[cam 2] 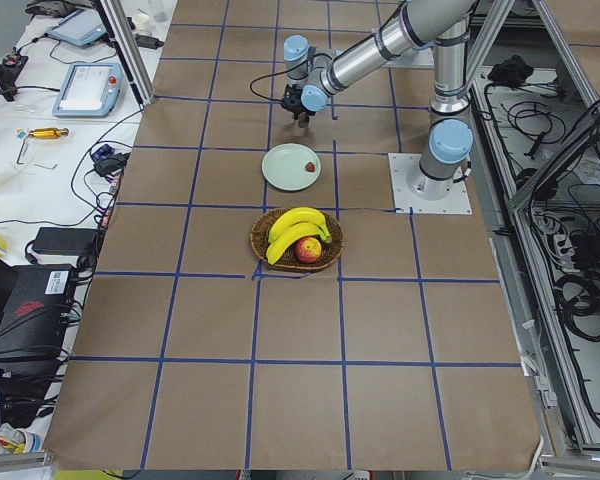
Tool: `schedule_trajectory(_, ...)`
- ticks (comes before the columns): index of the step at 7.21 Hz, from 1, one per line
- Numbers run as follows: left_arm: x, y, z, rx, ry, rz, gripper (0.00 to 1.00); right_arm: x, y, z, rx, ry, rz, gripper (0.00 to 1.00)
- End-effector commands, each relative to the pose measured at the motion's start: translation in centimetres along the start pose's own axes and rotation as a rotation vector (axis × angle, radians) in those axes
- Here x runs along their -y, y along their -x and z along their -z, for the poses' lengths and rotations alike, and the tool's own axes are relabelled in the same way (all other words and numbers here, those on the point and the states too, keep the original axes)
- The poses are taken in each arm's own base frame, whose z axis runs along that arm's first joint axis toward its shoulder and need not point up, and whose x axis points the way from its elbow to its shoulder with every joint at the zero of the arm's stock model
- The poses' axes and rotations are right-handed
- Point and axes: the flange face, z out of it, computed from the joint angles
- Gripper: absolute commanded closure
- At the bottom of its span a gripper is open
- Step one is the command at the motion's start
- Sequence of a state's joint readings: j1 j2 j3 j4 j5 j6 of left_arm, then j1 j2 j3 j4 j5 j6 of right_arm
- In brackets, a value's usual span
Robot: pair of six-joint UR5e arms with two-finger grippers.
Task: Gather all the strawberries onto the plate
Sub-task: 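Place the strawberry on the green plate with the left gripper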
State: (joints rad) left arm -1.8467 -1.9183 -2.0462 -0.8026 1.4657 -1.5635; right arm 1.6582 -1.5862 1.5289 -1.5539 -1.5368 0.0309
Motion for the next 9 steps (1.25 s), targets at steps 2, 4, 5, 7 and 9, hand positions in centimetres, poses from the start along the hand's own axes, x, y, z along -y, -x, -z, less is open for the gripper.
schedule_trajectory(2,3.2,-3.4,7.1,-0.063,-0.122,-0.204,1.0,0.3,0.0,-0.2,0.0,0.002,0.0,0.0)
schedule_trajectory(4,9.9,-4.4,10.3,0.024,-0.128,-0.345,1.0,0.3,0.1,-0.2,0.0,0.004,0.002,0.0)
schedule_trajectory(5,13.2,-3.4,9.8,0.073,-0.151,-0.414,1.0,0.3,0.1,-0.3,0.0,0.005,0.002,0.0)
schedule_trajectory(7,18.6,-0.8,6.9,0.157,-0.141,-0.453,0.98,0.3,0.1,-0.3,0.0,0.005,0.002,0.0)
schedule_trajectory(9,19.0,-1.0,6.5,0.135,-0.139,-0.436,0.0,0.3,0.1,-0.3,0.001,0.005,0.0,0.0)
